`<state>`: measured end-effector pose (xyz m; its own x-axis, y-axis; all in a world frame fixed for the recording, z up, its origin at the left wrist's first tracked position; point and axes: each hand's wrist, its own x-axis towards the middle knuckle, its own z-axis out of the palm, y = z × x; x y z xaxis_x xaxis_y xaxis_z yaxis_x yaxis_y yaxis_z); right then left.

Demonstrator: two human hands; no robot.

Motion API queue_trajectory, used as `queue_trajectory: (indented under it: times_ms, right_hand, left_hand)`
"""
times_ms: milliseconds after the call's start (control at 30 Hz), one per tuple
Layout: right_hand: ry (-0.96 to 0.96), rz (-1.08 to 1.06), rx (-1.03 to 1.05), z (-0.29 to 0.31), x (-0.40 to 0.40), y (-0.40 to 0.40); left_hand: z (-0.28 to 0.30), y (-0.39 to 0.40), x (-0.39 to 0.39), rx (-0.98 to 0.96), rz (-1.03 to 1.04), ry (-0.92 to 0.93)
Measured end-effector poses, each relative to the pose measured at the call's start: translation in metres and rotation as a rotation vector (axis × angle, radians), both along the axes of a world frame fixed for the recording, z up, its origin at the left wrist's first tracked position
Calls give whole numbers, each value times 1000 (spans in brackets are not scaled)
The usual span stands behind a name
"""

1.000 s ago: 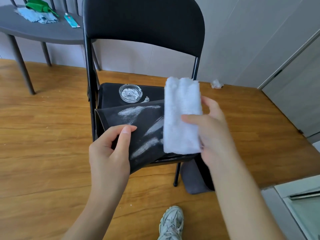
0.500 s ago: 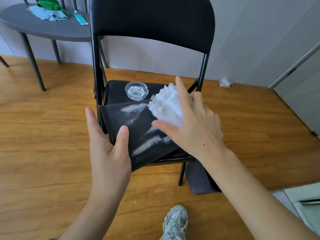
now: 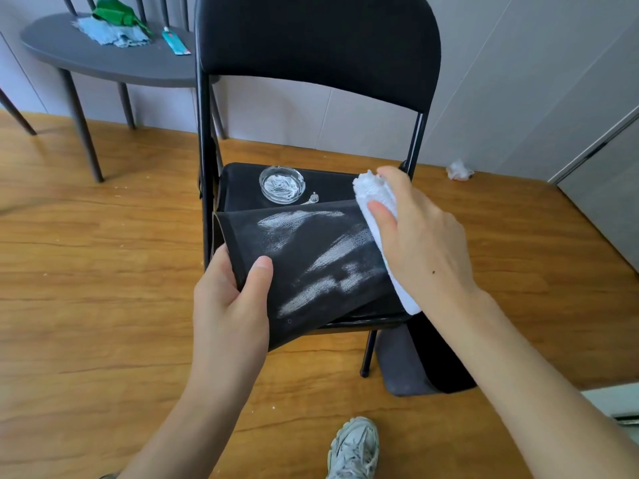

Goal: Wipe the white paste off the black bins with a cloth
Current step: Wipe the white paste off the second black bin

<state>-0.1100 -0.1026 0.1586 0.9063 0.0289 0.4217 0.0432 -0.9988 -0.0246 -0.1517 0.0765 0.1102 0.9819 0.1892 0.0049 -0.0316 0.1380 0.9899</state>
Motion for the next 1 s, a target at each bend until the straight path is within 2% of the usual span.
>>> queue_trajectory:
  times_ms: [67,133,233,267,367,433,567,633,700,767,833,900,1000]
  right_hand:
    - [1,48,62,-1,-9,15]
    - [-10,199,83,-7,-30,43]
    - [-9,314,37,-13,-42,52]
    - [-5,261,25,-9,-37,40]
    - [28,-97,57,-6,-13,-13]
    - [-7,-145,119,-10,-17,-16]
    - [62,292,188,-19,-50,59]
    - [40,333,150,-19,-50,61]
    - [-38,175,132,-19,-35,34]
    - [-17,-98,175,-16,-19,-10]
    - [-22,-253,233,-17,-15,-30]
    - [-71,-149,239,-18,-29,-2]
    - [-40,247,185,-28,-63,64]
  left_hand:
    - [2,-2,2,-50,10,59]
    - [4,-2,6,-79,27,87]
    - [1,3,7,-91,22,74]
    - [0,4,5,-87,14,66]
    - [0,0,4,-56,11,33]
    - [0,-4,4,-24,15,15]
    - [-6,0,1,-50,36,30]
    - [-7,3,-3,-64,30,33]
    - [-7,3,-4,-48,27,11]
    - [-6,-2,-4,-23,23,-14]
    - [-4,-8,-4,5,23,-43]
    - [-6,-9,-3,12,37,-52]
    - [-13,-4,-7,-16,50,-25]
